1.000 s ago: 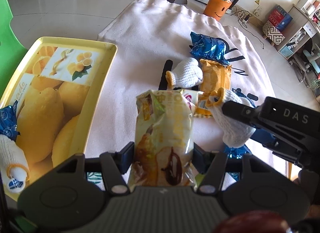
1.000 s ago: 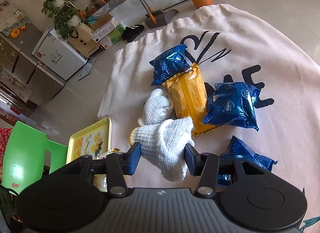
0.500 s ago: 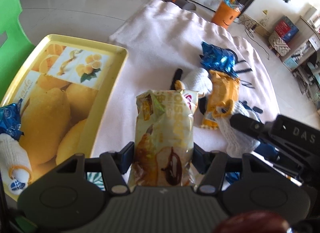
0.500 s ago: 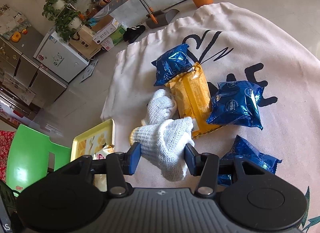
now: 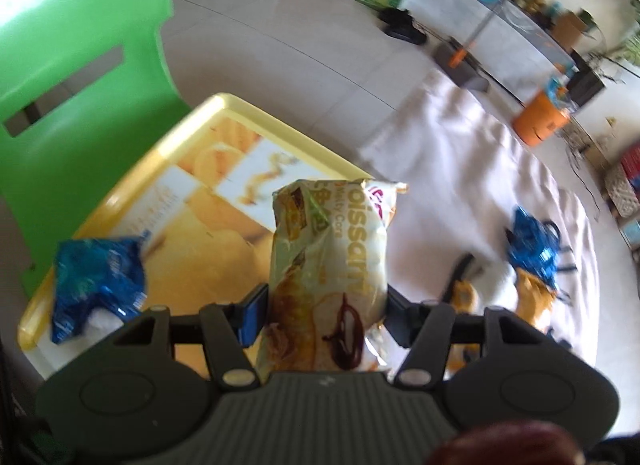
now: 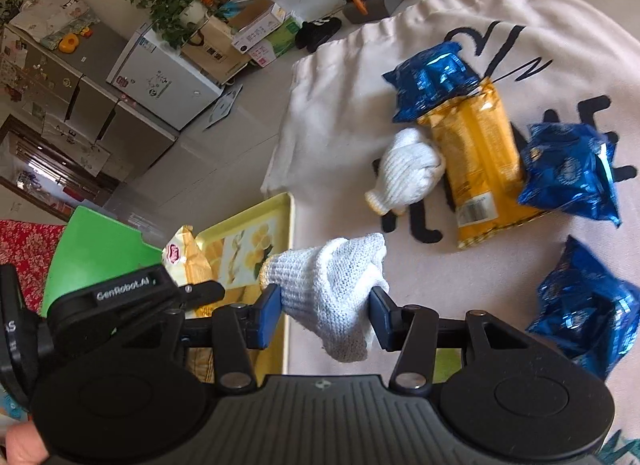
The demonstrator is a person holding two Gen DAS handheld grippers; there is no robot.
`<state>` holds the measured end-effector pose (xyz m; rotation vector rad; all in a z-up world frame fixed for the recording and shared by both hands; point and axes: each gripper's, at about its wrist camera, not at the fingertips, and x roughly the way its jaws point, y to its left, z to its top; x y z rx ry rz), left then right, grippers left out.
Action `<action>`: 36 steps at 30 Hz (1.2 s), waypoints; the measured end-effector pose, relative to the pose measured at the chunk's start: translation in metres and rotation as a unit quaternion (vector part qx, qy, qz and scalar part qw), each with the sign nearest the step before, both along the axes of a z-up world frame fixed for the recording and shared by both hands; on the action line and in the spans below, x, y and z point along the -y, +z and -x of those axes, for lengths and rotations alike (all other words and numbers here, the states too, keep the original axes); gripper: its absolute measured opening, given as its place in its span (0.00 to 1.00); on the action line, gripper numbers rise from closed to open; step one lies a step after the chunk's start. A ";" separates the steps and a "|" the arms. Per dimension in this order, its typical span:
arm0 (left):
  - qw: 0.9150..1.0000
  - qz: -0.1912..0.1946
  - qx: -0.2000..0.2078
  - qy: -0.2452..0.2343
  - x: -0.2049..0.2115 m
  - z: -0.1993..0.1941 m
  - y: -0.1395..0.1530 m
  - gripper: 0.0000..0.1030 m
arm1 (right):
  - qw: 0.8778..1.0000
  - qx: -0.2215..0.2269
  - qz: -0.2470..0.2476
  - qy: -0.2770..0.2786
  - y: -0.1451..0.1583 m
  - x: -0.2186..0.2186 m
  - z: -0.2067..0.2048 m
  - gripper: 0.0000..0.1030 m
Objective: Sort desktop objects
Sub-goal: 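Carry both items over the yellow tray and open both tools to drop them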
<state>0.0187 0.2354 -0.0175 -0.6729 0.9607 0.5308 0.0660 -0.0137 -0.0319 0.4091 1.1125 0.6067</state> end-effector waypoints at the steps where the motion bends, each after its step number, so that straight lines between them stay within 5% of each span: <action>1: 1.000 -0.001 -0.001 0.011 -0.009 0.000 0.001 0.56 | 1.000 -0.006 -0.008 0.008 -0.002 -0.007 0.002 0.47; 10: 0.997 -0.022 -0.006 0.073 -0.063 0.000 0.001 0.57 | 0.996 -0.039 -0.036 0.074 -0.027 -0.068 0.024 0.47; 12: 0.997 -0.019 -0.011 0.075 -0.068 0.000 -0.001 0.62 | 0.994 -0.050 -0.042 0.086 -0.035 -0.081 0.028 0.48; 17: 0.996 -0.038 -0.002 0.082 -0.066 0.002 0.007 0.98 | 0.990 -0.082 -0.062 0.100 -0.051 -0.100 0.031 0.54; 24: 0.996 -0.018 0.039 0.074 -0.057 0.002 0.018 0.99 | 0.993 -0.067 -0.055 0.077 -0.046 -0.086 0.023 0.58; 36: 0.997 -0.024 0.080 -0.005 -0.005 -0.012 0.019 0.99 | 0.999 -0.053 -0.001 0.007 -0.032 -0.051 0.009 0.59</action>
